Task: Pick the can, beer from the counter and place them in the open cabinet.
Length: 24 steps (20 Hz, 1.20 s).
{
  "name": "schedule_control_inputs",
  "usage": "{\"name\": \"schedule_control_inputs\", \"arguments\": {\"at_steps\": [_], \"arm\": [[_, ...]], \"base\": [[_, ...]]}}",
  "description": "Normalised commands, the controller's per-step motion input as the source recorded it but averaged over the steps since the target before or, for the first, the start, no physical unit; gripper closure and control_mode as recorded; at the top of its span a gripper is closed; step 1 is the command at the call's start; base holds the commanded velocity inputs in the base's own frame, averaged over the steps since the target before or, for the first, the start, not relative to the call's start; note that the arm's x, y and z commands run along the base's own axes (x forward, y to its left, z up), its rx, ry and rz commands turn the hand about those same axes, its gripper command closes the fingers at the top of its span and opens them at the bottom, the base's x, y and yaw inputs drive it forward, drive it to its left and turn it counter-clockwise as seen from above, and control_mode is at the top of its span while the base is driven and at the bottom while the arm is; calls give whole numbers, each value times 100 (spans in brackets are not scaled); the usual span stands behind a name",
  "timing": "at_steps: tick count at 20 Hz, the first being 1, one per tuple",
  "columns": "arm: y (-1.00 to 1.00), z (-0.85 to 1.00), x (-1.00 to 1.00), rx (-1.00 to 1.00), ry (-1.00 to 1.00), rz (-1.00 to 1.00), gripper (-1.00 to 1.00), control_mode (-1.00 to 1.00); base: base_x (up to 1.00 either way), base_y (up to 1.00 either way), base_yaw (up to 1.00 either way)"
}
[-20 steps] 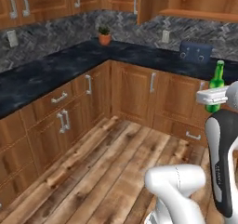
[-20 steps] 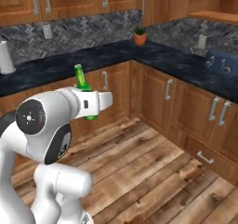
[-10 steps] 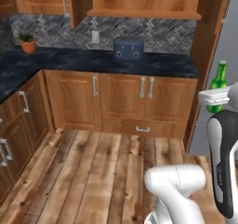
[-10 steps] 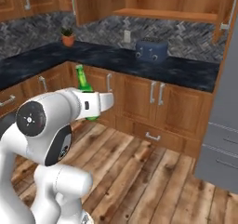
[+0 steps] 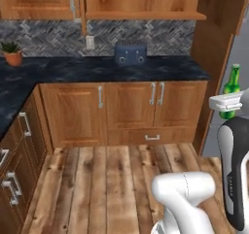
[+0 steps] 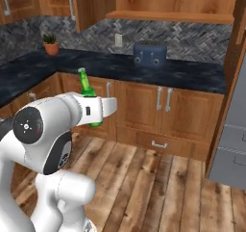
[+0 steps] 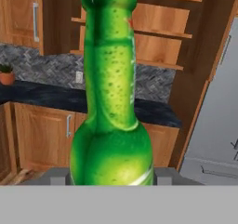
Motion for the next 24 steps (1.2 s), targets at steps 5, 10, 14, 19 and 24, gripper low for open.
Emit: {"name": "schedule_control_inputs", "arguments": {"at_steps": [5, 10, 14, 19, 24], "arm": [[0, 0, 0, 0, 0, 0, 100, 100], [0, 0, 0, 0, 0, 0, 100, 100], [0, 0, 0, 0, 0, 0, 100, 100], [0, 0, 0, 0, 0, 0, 100, 100], [0, 0, 0, 0, 0, 0, 100, 100]], "base": [[91, 40, -32], [89, 0, -29], [75, 1, -13], [73, 31, 0], [47, 33, 2]]}}
